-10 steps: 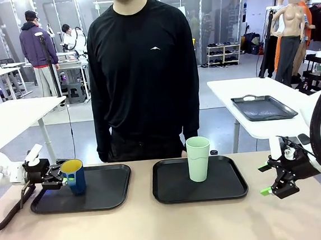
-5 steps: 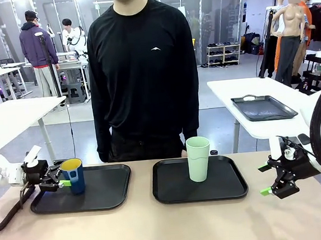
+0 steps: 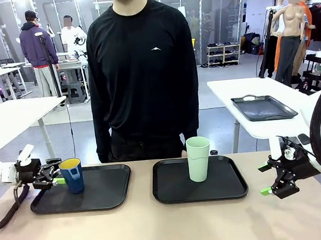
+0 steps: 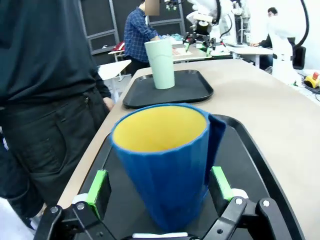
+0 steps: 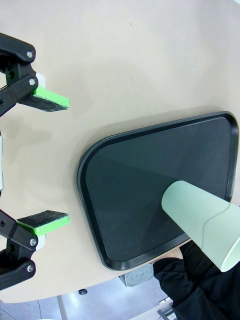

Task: Sort and store the cups by type.
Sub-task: Pick up the Handle plastic cup and place it into the empty Flat Tray.

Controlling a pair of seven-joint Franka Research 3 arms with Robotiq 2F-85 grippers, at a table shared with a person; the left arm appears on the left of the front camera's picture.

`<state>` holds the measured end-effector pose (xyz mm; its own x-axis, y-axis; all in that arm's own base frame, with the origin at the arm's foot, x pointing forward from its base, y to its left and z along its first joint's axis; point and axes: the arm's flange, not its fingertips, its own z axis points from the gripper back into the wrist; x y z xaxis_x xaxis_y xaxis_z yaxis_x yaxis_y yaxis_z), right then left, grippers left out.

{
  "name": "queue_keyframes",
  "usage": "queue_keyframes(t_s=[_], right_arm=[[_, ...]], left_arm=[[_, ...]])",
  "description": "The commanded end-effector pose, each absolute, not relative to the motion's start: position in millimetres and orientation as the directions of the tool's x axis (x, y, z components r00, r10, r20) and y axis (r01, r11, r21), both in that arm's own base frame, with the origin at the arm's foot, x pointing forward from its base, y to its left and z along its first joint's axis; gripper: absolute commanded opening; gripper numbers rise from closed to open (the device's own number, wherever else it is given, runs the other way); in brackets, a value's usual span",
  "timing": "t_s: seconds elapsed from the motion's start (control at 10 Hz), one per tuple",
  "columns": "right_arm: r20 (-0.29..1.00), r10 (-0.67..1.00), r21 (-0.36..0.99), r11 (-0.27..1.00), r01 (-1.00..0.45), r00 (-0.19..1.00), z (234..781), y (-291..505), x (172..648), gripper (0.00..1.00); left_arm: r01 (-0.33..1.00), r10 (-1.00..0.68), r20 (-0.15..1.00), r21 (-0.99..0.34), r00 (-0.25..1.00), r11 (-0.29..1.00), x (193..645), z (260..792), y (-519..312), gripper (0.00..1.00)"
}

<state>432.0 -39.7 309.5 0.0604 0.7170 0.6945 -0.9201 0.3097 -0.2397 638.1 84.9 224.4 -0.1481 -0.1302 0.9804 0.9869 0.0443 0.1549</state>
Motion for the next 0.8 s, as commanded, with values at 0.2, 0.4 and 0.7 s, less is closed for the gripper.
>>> queue_keyframes(t_s=[0.2, 0.4, 0.7], right_arm=[[0.703, 0.709, -0.242, 0.314, -0.918, 0.057, 308, -40, 435, 1.0], [0.703, 0.709, -0.242, 0.314, -0.918, 0.057, 308, -40, 435, 1.0], [0.703, 0.709, -0.242, 0.314, -0.918, 0.057, 308, -40, 435, 1.0]], left_arm=[[0.977, -0.126, 0.985, 0.139, -0.119, 0.162, 648, 226, 115, 1.0], [0.972, -0.121, 0.987, 0.132, -0.11, 0.192, 637, 234, 139, 1.0], [0.976, -0.139, 0.986, 0.12, -0.096, 0.182, 620, 246, 158, 1.0]])
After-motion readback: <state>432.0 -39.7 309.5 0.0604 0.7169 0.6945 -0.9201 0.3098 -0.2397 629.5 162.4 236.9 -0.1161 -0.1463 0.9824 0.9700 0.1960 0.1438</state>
